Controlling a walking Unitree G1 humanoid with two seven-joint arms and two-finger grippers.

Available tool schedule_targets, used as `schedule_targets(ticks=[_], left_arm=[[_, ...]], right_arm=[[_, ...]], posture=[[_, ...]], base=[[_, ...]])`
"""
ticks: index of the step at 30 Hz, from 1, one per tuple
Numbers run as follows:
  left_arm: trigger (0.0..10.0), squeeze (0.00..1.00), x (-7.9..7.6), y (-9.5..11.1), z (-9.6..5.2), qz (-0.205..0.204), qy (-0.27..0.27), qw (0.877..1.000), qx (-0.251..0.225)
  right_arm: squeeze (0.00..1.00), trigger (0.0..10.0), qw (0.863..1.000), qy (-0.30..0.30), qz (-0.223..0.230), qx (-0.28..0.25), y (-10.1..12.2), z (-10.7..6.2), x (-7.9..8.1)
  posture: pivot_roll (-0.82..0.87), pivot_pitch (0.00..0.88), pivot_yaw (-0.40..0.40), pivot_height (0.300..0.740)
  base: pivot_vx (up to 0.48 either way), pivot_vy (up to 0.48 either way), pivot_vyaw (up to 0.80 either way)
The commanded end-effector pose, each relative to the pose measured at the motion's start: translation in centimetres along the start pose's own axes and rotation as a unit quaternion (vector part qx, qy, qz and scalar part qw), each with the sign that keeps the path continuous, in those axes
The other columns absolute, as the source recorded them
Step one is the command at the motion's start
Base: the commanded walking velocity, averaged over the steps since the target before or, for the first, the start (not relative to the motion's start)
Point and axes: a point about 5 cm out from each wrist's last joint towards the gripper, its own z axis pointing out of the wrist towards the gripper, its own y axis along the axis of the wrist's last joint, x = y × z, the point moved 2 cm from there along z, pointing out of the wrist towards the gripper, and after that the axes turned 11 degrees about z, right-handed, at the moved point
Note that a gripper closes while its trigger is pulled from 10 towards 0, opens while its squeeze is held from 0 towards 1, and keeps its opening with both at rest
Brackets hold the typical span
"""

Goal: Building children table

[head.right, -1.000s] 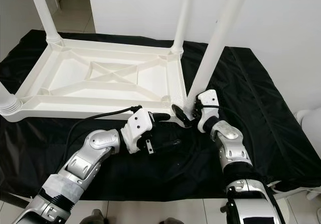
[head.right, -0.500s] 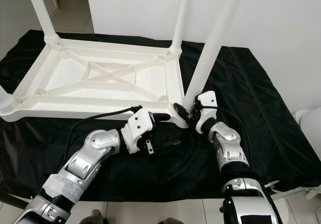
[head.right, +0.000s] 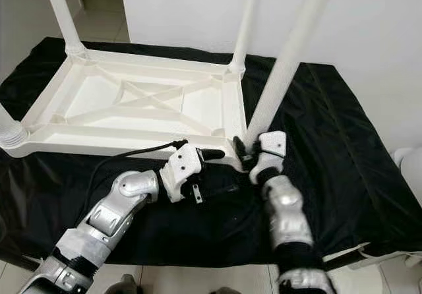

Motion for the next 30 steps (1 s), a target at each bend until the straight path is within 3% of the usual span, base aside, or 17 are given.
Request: schedule_targets(ticks=[1, 4, 5, 6, 10, 11, 18, 19, 21, 22, 28, 29, 30], left_arm=[[10.0, 0.00, -0.3, 0.0, 0.1, 0.002, -0.008, 1.000, 0.000], [10.0, 0.00, -0.4, 0.0, 0.1, 0.002, -0.009, 1.000, 0.000], [10.0, 0.00, -0.4, 0.0, 0.1, 0.002, -0.009, 1.000, 0.000], [10.0, 0.00, -0.4, 0.0, 0.0, 0.002, -0.008, 1.000, 0.000], [10.0, 0.00, -0.4, 0.0, 0.0, 0.002, -0.008, 1.000, 0.000], [10.0, 0.00, -0.3, 0.0, 0.0, 0.002, -0.008, 1.000, 0.000], [10.0, 0.00, -0.4, 0.0, -0.1, 0.004, -0.011, 1.000, 0.001], [10.0, 0.00, -0.4, 0.0, -0.1, 0.004, -0.011, 1.000, 0.001], [10.0, 0.00, -0.4, 0.0, -0.1, 0.004, -0.011, 1.000, 0.001], [10.0, 0.00, -0.3, 0.0, -0.1, 0.004, -0.009, 1.000, 0.002], [10.0, 0.00, -0.3, -0.1, -0.2, 0.004, -0.004, 1.000, 0.002], [10.0, 0.00, -0.2, -0.1, -0.2, 0.004, -0.003, 1.000, 0.002], [10.0, 0.00, -0.2, -0.1, -0.2, 0.004, -0.003, 1.000, 0.002]], right_arm=[[0.00, 10.0, 0.996, -0.078, -0.016, 0.031, -1.4, -1.0, -2.2], [0.00, 10.0, 0.986, -0.164, -0.029, 0.018, -1.9, -1.9, -2.3], [0.00, 10.0, 0.986, -0.164, -0.029, 0.018, -1.9, -1.9, -2.3], [0.00, 10.0, 0.974, -0.224, -0.037, 0.005, -2.0, -2.5, -2.3], [0.00, 10.0, 0.969, -0.246, -0.029, -0.001, -2.0, -2.7, -2.2], [0.00, 10.0, 0.971, -0.238, -0.030, 0.003, -1.9, -2.6, -1.4], [0.00, 10.0, 0.974, -0.226, -0.018, 0.004, -1.7, -2.9, -1.1], [0.62, 10.0, 0.975, -0.222, -0.013, 0.003, -1.7, -3.1, -1.2], [0.62, 10.0, 0.975, -0.222, -0.013, 0.003, -1.7, -3.1, -1.2], [1.00, 10.0, 0.977, -0.211, -0.006, -0.004, -1.4, -3.3, -1.4], [1.00, 10.0, 0.987, -0.157, -0.003, -0.020, -0.4, -3.8, -2.3], [0.00, 10.0, 0.992, -0.126, -0.006, -0.014, -0.3, -4.1, -2.8], [0.00, 10.0, 0.992, -0.126, -0.006, -0.014, -0.3, -4.1, -2.8]], posture=[[0.04, 0.000, -0.075, 0.740], [0.05, 0.000, -0.076, 0.740], [0.05, 0.000, -0.076, 0.740], [0.05, 0.000, -0.076, 0.740], [0.05, 0.000, -0.076, 0.740], [0.05, 0.000, -0.072, 0.740], [0.05, 0.000, -0.071, 0.740], [0.05, 0.000, -0.072, 0.740], [0.05, 0.000, -0.072, 0.740], [0.05, 0.000, -0.074, 0.740], [0.04, 0.000, -0.077, 0.740], [0.04, 0.000, -0.078, 0.740], [0.04, 0.000, -0.078, 0.740]], base=[[0.000, 0.000, 0.00], [0.000, 0.000, 0.00], [0.000, 0.000, 0.00], [0.000, 0.000, 0.00], [0.000, 0.000, 0.00], [0.000, 0.000, 0.00], [0.000, 0.000, 0.00], [0.000, 0.000, 0.00], [0.000, 0.000, 0.00], [0.000, 0.000, 0.00], [0.000, 0.000, 0.00], [0.000, 0.000, 0.00], [0.000, 0.000, 0.00]])
